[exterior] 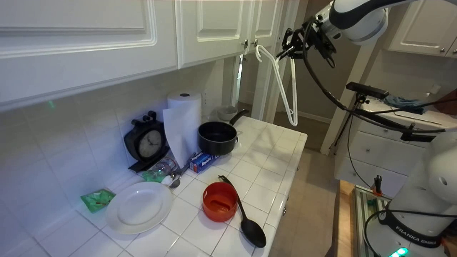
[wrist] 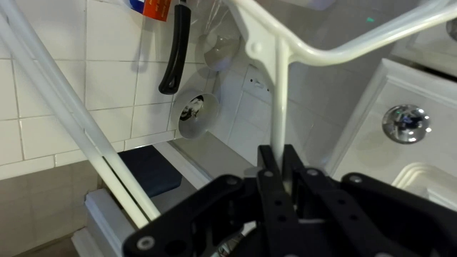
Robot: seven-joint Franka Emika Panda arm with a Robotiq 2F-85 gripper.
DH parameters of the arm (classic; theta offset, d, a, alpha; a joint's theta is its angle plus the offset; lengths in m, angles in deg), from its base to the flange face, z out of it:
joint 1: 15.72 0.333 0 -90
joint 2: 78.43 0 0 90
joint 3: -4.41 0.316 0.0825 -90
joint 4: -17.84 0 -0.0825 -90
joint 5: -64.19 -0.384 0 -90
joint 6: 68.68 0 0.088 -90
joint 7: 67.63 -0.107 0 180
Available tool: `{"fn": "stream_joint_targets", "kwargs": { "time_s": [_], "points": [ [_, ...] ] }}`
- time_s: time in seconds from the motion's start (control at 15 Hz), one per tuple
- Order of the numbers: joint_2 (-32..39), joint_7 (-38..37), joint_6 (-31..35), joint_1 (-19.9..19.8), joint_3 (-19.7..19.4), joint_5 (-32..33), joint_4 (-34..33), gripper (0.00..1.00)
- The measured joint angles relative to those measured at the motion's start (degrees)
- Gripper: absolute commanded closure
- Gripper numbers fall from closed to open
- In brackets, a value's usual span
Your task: Put the hangers on the top right knob of the cabinet
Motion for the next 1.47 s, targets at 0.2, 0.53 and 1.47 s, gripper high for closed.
{"fn": "stream_joint_targets", "kwargs": {
  "time_s": [0.2, 0.53, 1.47],
  "points": [
    [0.00, -0.41, 0.15, -0.11, 0.09, 0.00, -1.13, 0.96],
    [0.21, -1.75, 1.39, -0.14, 0.04, -0.07, -2.96, 0.96],
    [7.75, -2.35, 6.48, 2.78, -1.16, -6.58, -8.48, 0.96]
  ]
}}
